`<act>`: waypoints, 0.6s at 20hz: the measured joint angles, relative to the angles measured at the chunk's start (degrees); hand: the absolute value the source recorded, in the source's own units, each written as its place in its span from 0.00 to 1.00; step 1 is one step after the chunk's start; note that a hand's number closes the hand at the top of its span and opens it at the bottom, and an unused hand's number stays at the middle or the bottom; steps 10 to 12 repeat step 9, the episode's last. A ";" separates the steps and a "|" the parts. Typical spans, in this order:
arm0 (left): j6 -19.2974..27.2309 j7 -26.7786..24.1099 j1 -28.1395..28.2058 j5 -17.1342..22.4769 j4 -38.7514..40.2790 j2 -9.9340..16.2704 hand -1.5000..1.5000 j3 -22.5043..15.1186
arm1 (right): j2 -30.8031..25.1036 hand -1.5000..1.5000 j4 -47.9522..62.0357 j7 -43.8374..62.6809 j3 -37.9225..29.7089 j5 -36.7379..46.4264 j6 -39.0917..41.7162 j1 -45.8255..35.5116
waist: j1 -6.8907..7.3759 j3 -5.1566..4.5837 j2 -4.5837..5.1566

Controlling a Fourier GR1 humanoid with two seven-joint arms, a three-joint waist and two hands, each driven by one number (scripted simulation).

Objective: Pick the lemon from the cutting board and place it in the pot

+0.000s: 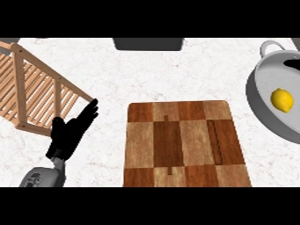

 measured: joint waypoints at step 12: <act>0.36 0.66 2.73 -0.16 -2.59 -0.20 0.50 -0.04 | -2.40 0.00 -4.73 -11.87 -13.95 -8.86 -9.26 6.83 | -1.37 -0.11 -0.48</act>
